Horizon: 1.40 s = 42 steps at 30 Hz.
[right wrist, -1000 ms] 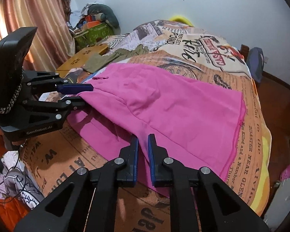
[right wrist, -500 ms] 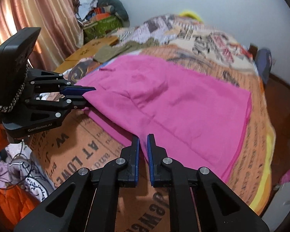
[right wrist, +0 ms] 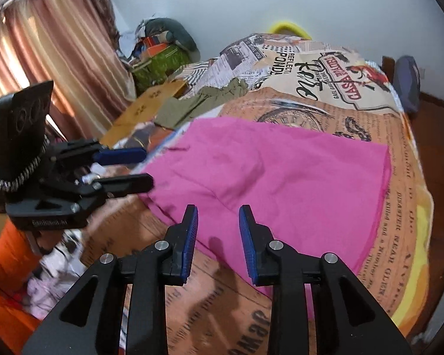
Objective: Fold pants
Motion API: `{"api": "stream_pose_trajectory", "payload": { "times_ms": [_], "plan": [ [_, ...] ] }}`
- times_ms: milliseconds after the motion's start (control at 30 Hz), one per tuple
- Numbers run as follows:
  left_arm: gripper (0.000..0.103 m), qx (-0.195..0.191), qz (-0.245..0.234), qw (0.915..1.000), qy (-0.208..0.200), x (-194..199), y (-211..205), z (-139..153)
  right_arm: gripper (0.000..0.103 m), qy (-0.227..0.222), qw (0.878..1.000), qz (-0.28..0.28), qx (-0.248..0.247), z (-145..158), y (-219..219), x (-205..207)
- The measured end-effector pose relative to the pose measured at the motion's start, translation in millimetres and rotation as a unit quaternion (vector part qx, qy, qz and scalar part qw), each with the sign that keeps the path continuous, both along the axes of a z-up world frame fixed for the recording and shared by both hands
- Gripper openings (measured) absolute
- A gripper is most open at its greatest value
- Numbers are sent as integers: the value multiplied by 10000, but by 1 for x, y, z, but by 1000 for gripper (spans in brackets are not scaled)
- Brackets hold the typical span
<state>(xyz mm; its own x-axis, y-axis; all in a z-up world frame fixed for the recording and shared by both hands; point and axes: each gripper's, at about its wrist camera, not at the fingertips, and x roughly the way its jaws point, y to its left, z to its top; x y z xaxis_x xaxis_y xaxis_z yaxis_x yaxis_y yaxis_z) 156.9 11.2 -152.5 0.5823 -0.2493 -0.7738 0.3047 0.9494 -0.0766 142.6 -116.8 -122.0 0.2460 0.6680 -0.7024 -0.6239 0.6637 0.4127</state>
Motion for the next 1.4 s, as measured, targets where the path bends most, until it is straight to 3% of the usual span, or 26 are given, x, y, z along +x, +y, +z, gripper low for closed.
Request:
{"api": "stream_pose_trajectory", "payload": {
  "times_ms": [133,267,333,400,633,800,1000,1200,1400],
  "plan": [
    [45,17,72,9996,273,19,-7,-20,26,26,9998,-45,-211,-8,11,2],
    [45,89,110,9975,693,28,-9,-56,26,334,9979,-233,-498,-42,16,3],
    [46,84,70,9975,705,24,-6,-65,27,349,9974,-194,-598,-57,16,0],
    [46,133,36,9977,666,19,-3,-63,29,195,9983,-188,-523,-58,10,-4],
    [48,323,174,9975,596,2,19,-62,33,266,9958,-447,-750,-64,-23,-3],
    [50,9,323,9973,666,-7,35,-62,33,425,9909,-833,-971,-76,-59,-5],
    [51,-26,424,9971,629,-13,35,-65,33,536,9842,-1141,-1247,-91,-89,-8],
    [52,51,411,9970,651,-12,35,-54,34,472,9841,-1092,-1319,-80,-86,-3],
    [53,217,691,9969,316,4,58,-23,36,153,9866,-1224,-1063,-58,-88,15]
  ]
}}
